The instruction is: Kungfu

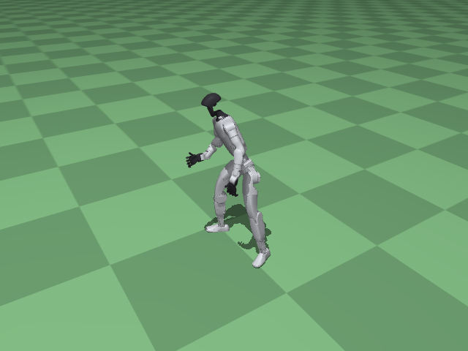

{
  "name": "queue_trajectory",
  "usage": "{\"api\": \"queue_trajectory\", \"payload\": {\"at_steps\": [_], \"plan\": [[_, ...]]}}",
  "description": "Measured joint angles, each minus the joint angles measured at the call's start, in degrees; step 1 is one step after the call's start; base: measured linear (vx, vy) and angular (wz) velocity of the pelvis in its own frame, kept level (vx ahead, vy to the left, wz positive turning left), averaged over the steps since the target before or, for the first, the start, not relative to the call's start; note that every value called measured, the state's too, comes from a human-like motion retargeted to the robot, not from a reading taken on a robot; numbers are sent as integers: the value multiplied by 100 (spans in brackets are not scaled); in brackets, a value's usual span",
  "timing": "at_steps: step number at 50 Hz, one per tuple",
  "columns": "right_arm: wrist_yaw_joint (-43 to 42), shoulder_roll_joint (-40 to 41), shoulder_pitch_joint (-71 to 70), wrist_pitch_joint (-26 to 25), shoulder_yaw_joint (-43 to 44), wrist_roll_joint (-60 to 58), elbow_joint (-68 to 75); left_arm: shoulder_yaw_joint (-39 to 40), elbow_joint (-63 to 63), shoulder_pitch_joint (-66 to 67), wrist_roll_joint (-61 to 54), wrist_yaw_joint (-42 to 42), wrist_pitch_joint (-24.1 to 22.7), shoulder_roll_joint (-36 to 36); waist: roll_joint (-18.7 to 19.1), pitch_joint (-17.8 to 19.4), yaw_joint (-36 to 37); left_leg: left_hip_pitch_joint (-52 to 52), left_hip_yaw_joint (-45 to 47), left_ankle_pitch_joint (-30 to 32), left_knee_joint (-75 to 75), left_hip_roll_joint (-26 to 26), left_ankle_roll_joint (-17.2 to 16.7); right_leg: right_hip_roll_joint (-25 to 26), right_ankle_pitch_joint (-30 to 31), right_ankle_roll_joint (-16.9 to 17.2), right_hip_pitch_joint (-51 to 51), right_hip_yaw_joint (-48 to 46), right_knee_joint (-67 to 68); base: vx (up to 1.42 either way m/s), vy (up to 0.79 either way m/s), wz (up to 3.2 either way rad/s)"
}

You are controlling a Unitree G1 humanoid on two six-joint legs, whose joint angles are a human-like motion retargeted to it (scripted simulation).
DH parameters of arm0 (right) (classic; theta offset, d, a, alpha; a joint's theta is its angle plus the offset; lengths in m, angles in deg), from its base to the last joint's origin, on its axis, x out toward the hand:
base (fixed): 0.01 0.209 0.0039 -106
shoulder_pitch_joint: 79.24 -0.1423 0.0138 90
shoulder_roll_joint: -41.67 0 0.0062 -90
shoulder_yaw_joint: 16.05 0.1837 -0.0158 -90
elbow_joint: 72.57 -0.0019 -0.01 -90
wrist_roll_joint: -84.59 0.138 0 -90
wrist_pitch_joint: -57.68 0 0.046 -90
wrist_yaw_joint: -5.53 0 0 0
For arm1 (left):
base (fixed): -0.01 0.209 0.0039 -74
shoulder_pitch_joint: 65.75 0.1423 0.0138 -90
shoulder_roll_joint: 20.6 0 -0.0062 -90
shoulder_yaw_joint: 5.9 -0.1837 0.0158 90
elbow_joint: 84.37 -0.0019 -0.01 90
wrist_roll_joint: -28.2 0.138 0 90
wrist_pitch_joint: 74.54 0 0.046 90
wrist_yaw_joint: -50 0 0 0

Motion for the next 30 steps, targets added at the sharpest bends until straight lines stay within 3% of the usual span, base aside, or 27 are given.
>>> {"api": "queue_trajectory", "payload": {"at_steps": [5,8,12,15,18,23,27,30], "plan": [[363,-315,1914,-473,901,1236,-623,433,646,641,-2398,-656,562,154,-343,-332,80,-270,-707,-449,563,-236,165,-454,676,272,986,-534,-689,41,57,116],[527,-266,3193,-686,1441,1892,-910,650,1191,972,-3597,-974,1083,217,-622,-608,170,-436,-1092,-729,746,-628,355,-774,1495,384,1454,-895,-1155,40,35,131],[942,266,4683,-1264,2173,2820,-1105,975,1828,1537,-4580,-1362,1692,487,-965,-1050,335,-495,-1219,-961,730,-1100,600,-1203,3151,730,1920,-1283,-1782,51,57,90],[1360,930,5475,-1811,2500,3654,-1159,1339,2207,2062,-5060,-1529,1980,870,-1058,-1298,362,-421,-1336,-1004,620,-1302,802,-1149,3329,757,2290,-1352,-1913,49,32,74],[1715,1426,5894,-2289,2565,4528,-1152,1849,2532,2508,-5427,-1630,2145,1253,-1033,-1608,254,-429,-1603,-949,420,-1416,1003,-403,2071,773,2302,-250,-1502,46,47,75],[2090,1836,6212,-2712,2529,4952,-1136,2596,2837,3066,-5587,-1692,2215,2048,-1168,-1981,331,-236,-1581,-863,54,-1500,1166,1179,331,388,2138,899,-714,31,23,29],[2309,1789,6288,-2916,2432,4912,-1168,2801,2760,3194,-5844,-1668,2298,2491,-1338,-2076,296,-29,-1641,-865,-59,-1709,1216,2288,-690,273,2159,1371,-678,22,15,28],[2468,1616,6286,-3076,2336,4829,-1179,2808,2680,3253,-5795,-1743,2336,2464,-1628,-2127,291,110,-1528,-919,-52,-1997,1237,2746,-984,311,2225,1708,-1026,18,7,12]]}}
